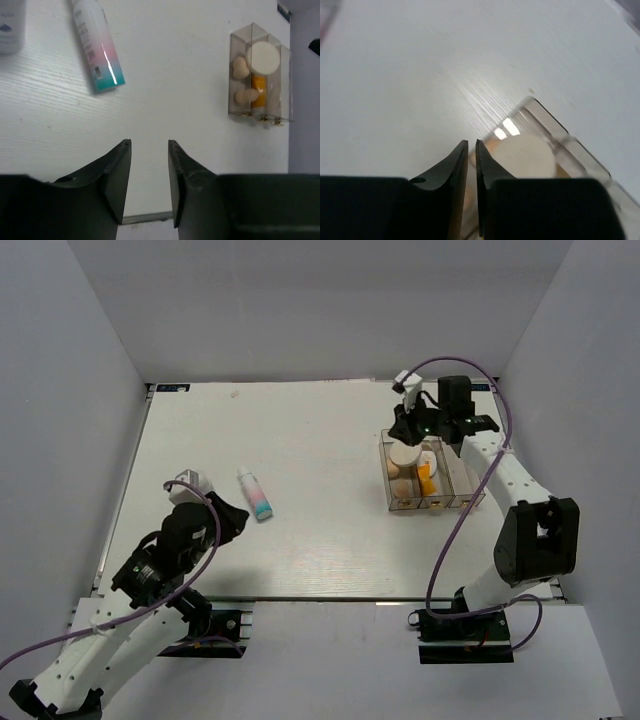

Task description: Organize the makeup

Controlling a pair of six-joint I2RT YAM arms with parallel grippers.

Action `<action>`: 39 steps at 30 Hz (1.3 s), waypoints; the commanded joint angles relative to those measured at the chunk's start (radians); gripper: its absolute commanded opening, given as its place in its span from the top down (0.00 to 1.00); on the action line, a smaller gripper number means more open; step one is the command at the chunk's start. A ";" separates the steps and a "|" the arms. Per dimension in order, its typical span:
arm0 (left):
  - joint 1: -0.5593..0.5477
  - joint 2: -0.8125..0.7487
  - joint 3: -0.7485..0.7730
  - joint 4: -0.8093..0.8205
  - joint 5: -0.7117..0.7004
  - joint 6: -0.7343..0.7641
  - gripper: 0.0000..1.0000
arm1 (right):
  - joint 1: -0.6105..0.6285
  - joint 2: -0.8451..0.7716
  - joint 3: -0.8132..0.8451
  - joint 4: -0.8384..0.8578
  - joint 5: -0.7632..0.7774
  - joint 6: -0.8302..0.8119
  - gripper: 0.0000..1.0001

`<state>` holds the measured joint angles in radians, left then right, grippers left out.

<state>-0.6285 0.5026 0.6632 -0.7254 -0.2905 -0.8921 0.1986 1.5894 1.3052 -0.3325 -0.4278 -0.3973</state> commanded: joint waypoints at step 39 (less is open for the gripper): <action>-0.004 0.001 0.311 -0.427 -0.249 -0.126 0.27 | 0.857 0.813 0.648 0.144 0.662 0.543 0.16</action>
<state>-0.6289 0.5049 0.9714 -1.1511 -0.5209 -1.0069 1.0454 2.3917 1.9354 -0.2539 0.1452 0.1787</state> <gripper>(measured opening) 0.725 0.849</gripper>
